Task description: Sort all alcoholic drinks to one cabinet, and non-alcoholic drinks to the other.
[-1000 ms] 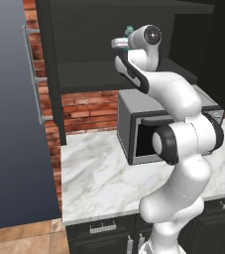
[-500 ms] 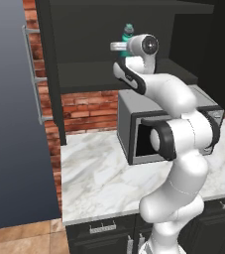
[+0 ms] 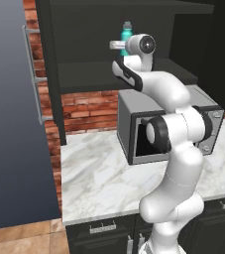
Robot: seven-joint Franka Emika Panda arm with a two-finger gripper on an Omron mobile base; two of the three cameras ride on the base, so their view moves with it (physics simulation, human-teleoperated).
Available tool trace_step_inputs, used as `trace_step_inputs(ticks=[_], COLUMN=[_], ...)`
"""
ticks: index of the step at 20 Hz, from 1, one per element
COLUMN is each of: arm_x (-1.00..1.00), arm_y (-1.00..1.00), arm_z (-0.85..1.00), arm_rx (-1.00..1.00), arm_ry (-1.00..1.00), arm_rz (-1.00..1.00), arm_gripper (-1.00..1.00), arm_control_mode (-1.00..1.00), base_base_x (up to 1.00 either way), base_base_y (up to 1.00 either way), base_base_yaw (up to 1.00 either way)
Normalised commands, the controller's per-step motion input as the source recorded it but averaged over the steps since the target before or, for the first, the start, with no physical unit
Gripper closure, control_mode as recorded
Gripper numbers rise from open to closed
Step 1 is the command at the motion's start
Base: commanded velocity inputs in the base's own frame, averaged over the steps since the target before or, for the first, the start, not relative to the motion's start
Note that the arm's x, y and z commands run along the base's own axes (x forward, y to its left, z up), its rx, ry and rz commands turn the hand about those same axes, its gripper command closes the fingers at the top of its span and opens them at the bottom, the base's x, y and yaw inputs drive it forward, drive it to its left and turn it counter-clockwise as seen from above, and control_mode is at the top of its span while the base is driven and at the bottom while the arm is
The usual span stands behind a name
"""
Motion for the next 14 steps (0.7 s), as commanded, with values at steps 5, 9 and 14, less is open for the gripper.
trace_step_inputs(ticks=[5, 9, 14], arm_x=[0.23, 0.00, -0.19], arm_y=[0.00, 0.00, 0.00], arm_z=[0.00, 0.00, 0.00], arm_rx=[0.00, 0.00, 0.00], arm_ry=[0.00, 0.00, 0.00], arm_rz=[-0.03, -0.04, -0.02], arm_gripper=[-1.00, -1.00, -1.00], arm_control_mode=[-1.00, -1.00, -1.00], base_base_x=[0.00, 0.00, 0.00], base_base_y=[0.00, 0.00, 0.00], base_base_yaw=[0.00, 0.00, 0.00])
